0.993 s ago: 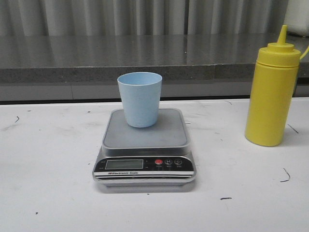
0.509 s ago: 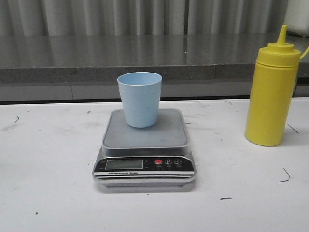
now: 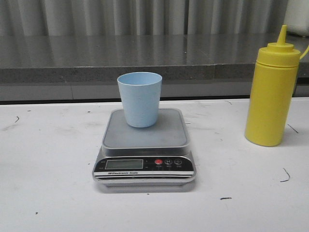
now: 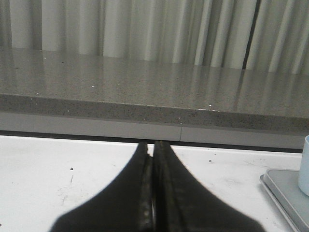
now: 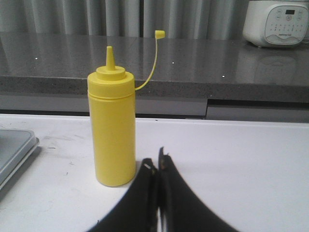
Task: Pour seasoning into cup on scale with both arms
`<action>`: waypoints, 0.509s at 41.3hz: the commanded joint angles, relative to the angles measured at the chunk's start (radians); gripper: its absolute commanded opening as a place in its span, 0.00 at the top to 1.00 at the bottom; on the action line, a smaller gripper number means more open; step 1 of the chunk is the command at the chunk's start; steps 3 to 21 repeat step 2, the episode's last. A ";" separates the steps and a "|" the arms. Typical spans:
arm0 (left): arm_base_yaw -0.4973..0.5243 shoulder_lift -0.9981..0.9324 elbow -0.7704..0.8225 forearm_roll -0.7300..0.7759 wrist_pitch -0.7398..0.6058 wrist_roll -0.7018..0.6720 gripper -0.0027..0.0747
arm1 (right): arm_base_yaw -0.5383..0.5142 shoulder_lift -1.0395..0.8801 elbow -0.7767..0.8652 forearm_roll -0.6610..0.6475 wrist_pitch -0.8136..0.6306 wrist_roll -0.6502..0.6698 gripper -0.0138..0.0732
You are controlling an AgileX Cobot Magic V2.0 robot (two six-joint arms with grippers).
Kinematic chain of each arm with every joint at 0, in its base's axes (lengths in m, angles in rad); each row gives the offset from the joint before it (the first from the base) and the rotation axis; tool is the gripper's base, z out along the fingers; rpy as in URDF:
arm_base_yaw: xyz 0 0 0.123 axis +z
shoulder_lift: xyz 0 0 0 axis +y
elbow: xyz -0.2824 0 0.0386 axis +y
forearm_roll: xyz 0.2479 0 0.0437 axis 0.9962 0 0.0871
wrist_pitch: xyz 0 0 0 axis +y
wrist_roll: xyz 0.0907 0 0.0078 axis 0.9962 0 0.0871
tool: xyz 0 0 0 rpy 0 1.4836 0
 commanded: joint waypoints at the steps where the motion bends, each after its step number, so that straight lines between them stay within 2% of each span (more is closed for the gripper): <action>1: -0.008 -0.015 0.025 0.001 -0.087 -0.013 0.99 | -0.002 -0.018 -0.007 0.000 -0.085 -0.004 0.92; 21: -0.008 -0.015 0.025 0.001 -0.087 -0.013 0.99 | -0.002 -0.018 -0.007 0.000 -0.085 -0.004 0.92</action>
